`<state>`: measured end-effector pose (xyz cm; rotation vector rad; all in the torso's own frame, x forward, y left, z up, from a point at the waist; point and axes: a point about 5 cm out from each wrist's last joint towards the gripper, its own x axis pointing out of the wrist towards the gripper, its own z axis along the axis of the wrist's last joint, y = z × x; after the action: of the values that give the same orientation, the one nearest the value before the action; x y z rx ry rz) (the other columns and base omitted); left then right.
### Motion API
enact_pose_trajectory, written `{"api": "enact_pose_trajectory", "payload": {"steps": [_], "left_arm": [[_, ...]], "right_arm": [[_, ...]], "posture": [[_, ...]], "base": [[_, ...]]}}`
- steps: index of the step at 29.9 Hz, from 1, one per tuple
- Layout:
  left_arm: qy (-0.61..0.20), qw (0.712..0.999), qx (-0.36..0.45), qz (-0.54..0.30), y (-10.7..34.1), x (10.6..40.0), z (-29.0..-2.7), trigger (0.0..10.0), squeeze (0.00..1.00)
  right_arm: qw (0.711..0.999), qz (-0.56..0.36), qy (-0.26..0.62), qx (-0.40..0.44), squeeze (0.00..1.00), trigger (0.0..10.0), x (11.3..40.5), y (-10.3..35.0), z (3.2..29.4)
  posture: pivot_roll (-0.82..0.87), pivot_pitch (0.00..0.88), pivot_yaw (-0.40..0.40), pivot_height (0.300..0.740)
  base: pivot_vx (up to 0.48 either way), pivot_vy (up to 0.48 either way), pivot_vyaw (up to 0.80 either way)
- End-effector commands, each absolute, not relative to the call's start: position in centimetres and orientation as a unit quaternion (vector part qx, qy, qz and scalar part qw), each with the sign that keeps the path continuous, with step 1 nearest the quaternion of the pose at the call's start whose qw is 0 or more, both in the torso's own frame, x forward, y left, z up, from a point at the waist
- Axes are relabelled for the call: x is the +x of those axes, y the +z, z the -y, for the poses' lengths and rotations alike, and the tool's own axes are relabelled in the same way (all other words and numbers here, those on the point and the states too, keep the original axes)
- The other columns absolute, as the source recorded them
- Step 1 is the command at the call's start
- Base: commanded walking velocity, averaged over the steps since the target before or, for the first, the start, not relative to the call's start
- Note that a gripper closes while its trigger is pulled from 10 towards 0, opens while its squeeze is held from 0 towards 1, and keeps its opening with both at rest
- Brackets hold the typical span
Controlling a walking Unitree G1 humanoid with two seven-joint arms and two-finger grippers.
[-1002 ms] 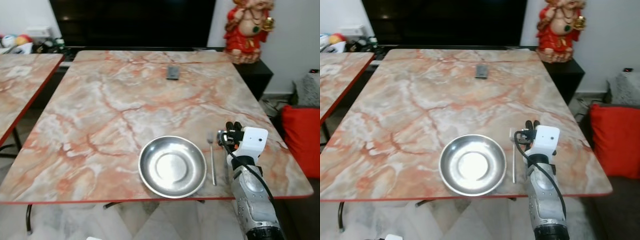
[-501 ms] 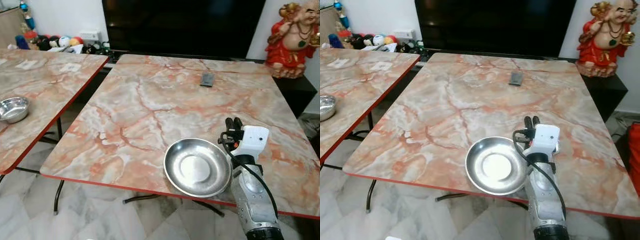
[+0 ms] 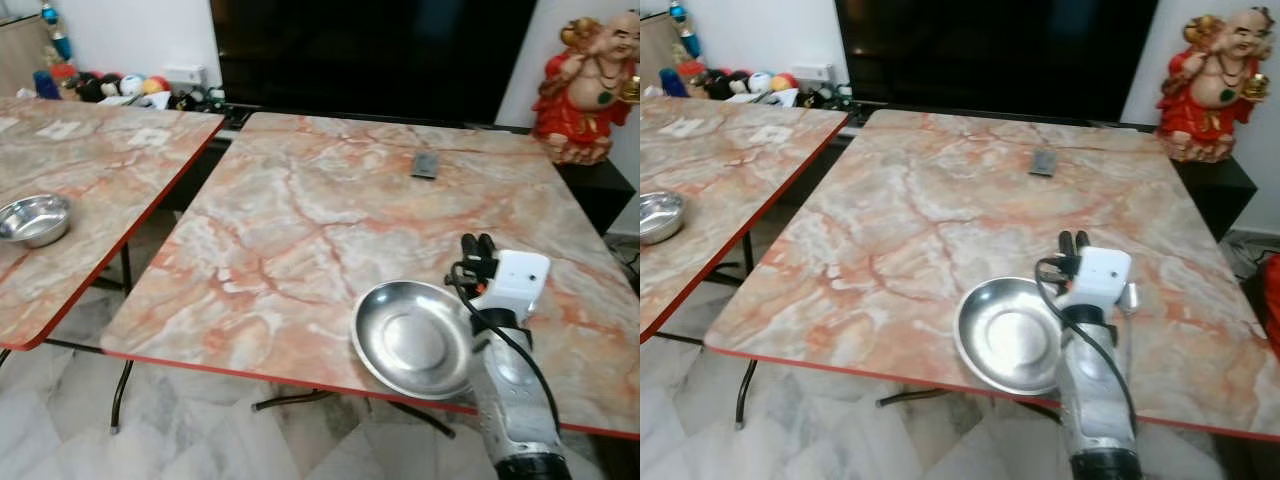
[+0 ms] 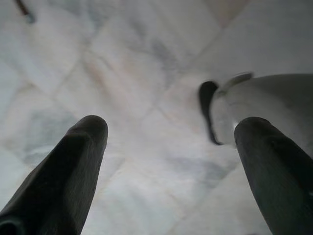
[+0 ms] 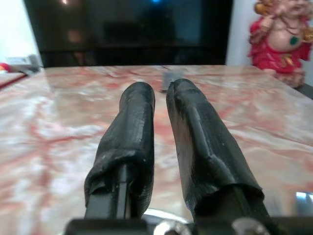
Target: Setting the table
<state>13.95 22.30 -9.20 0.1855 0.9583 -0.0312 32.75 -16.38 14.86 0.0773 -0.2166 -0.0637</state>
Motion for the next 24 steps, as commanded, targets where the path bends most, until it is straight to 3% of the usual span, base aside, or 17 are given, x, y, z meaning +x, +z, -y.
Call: {"api": "enact_pose_trajectory", "payload": {"steps": [1,15,24], "left_arm": [[-0.012,0.878,0.083,-0.471,-9.5,13.4,-22.1,10.0,0.00],[-0.012,0.878,0.081,-0.471,-9.6,13.6,-21.3,10.0,0.00],[-0.006,0.880,0.081,-0.468,-9.5,12.9,-22.5,10.0,0.00]], "right_arm": [[0.992,0.111,-0.044,0.032,0.00,10.0,32.7,15.0,17.2],[0.992,0.116,-0.041,0.041,0.00,10.0,33.1,15.4,16.7],[0.992,0.114,-0.040,0.044,0.00,10.0,33.2,15.4,16.7]], "posture": [[0.02,0.049,-0.015,0.740],[0.03,0.064,-0.018,0.740],[0.02,0.068,-0.018,0.740]], "base": [[0.000,0.412,0.00],[0.000,0.455,0.00],[0.000,0.461,0.00]]}}
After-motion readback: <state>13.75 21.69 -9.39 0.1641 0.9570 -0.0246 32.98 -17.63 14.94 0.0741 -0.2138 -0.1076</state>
